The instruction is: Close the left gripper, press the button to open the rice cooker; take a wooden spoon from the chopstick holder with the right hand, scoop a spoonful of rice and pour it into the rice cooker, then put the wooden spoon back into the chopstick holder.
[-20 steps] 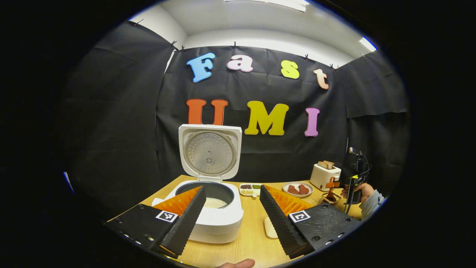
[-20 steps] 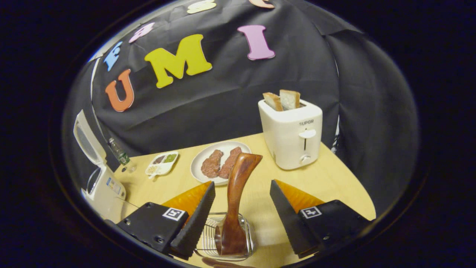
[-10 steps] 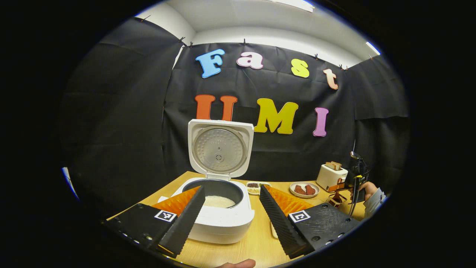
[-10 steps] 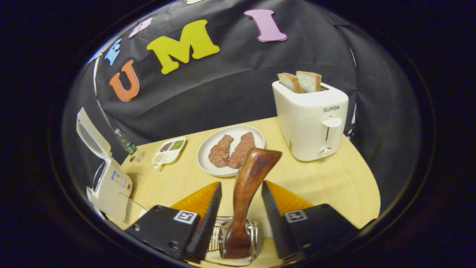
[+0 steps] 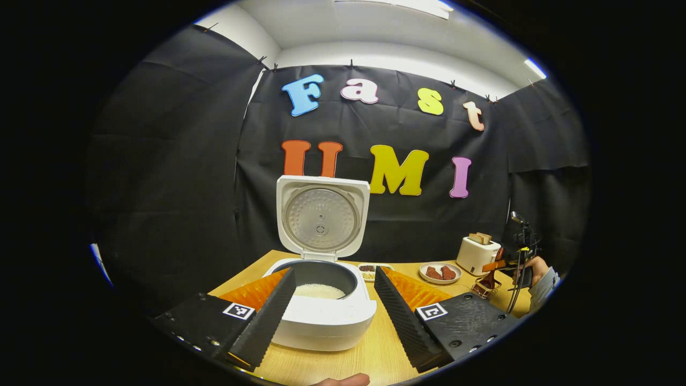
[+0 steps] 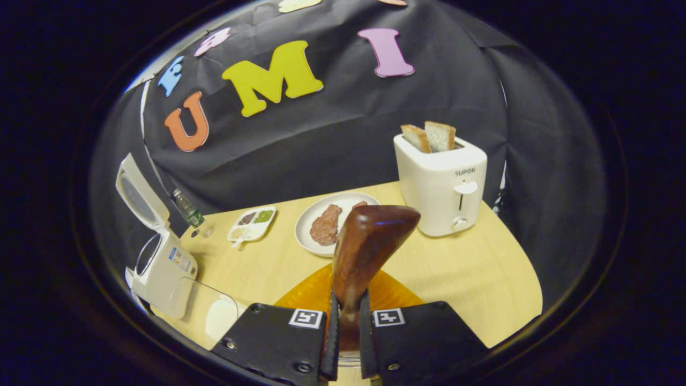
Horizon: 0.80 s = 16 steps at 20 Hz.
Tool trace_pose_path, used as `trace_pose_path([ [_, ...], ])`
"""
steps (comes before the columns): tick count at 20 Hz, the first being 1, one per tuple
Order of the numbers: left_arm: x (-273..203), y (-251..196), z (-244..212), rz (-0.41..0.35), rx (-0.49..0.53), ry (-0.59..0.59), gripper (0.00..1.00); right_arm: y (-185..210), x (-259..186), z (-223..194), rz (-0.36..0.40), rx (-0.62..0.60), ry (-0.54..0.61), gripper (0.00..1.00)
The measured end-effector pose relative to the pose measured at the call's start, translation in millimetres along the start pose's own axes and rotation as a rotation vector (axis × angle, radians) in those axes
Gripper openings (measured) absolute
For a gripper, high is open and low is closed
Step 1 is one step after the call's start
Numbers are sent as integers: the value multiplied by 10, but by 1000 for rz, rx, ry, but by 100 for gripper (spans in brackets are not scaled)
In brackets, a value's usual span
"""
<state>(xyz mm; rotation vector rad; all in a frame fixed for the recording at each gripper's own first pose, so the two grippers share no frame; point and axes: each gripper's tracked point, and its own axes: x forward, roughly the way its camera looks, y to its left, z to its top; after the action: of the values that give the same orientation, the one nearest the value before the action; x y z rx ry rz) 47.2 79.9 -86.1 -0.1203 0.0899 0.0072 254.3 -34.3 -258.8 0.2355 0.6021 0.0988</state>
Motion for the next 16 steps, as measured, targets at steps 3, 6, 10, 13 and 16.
trace_pose_path([
  [3, -10, 52, -26, -10, -1, -2, 94, 48, -263, 167, -46, -29, -78, 21],
  [6, -28, 93, -53, -23, -11, -3, 94, 198, -558, 334, -64, -60, -148, 21],
  [10, -60, 166, -47, -35, -28, -14, 94, 524, -899, 466, -67, -93, -225, 21],
  [13, -88, 200, -59, -48, -35, -13, 94, 850, -1074, 460, -69, -137, -273, 21],
  [16, -157, 262, -5, -50, -19, -27, 94, 1246, -1178, 385, -52, -186, -316, 21],
])
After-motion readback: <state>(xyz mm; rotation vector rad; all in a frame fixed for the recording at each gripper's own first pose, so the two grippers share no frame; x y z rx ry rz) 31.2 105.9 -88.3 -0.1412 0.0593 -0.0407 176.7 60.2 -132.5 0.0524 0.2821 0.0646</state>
